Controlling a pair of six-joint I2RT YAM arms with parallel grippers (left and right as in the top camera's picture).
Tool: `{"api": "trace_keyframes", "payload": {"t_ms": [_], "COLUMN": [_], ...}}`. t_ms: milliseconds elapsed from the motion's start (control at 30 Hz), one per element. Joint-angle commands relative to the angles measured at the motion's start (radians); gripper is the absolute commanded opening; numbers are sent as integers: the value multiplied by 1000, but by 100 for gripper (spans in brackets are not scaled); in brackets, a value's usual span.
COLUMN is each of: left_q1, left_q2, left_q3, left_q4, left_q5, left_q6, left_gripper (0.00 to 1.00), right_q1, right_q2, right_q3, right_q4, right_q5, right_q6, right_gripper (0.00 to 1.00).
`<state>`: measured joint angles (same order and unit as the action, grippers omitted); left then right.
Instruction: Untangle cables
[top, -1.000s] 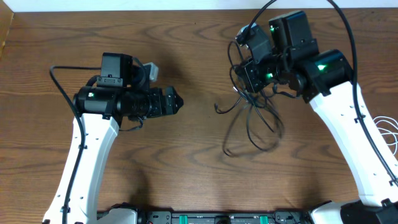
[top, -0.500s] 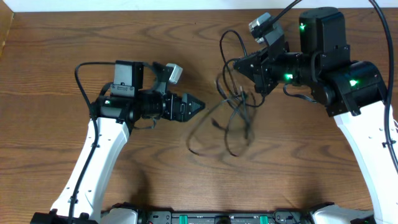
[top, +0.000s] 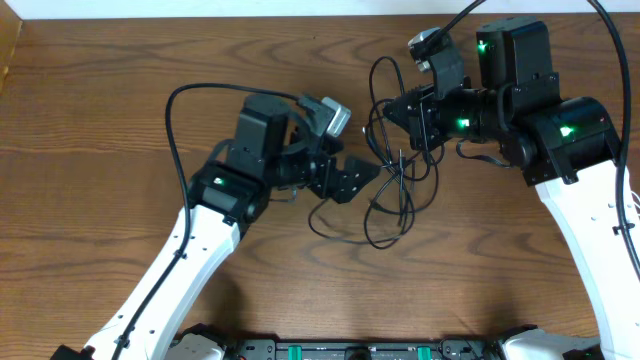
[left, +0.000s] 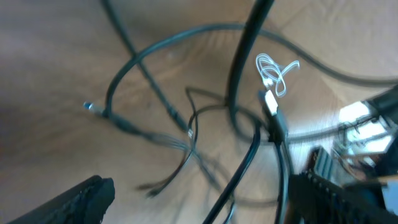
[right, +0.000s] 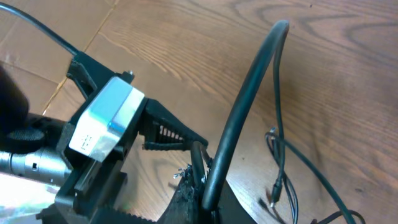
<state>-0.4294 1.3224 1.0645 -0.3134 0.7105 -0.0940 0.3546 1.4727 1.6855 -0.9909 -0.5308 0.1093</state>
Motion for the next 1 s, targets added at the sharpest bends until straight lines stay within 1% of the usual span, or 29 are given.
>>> {"api": "trace_keyframes", "payload": {"t_ms": [0,33,133,167,233,300,333,367,400,533,600,633,667,700,733,833,867,900,967], "left_q1": [-36,-49,-89,-100,-118,-135,-140,-143,-142,-114,-87,-72,-58,-42,-22,29,45,58,73], "left_q2": [-15,-15,-13,-10,0,14,20,24,24,12,-1,-8,-16,-24,-35,-63,-72,-81,-97], "left_q3": [2,2,2,2,2,2,2,2,2,2,3,2,2,2,2,2,2,2,2], "left_q4": [66,88,106,106,116,130,137,142,144,153,151,149,147,144,143,142,143,144,148], "left_q5": [-140,-179,-373,-415,-434,-435,-435,-436,-436,-443,-443,-442,-442,-442,-442,-440,-434,-430,-430], "left_q6": [-117,-143,-244,-272,-294,-294,-294,-305,-319,-380,-402,-410,-423,-441,-468,-562,-596,-632,-687], "left_gripper": [95,95,91,89,79,50,30,15,8,8,8,8,8,8,7,8,7,7,7], "right_q1": [0,0,0,0,0,0,0,-1,-2,-22,-33,-37,-41,-42,-42,-42,-42,-42,-39], "right_q2": [3,3,3,3,3,3,3,3,3,3,3,3,3,3,3,3,3,3,3], "right_q3": [8,8,8,8,8,8,8,8,8,8,8,8,8,8,8,8,8,8,4], "right_q4": [-8,-9,-11,-13,-13,-12,-13,-15,-20,-61,-80,-84,-90,-95,-103,-140,-159,-179,-216], "right_q5": [-48,-68,-121,-134,-162,-185,-186,-176,-150,40,151,193,257,312,378,513,546,559,527], "right_q6": [25,25,25,25,26,26,25,25,25,37,48,48,48,50,55,62,81,101,129], "right_gripper": [1,1,1,1,1,1,1,1,1,2,4,8,17,30,47,82,97,99,99]}}
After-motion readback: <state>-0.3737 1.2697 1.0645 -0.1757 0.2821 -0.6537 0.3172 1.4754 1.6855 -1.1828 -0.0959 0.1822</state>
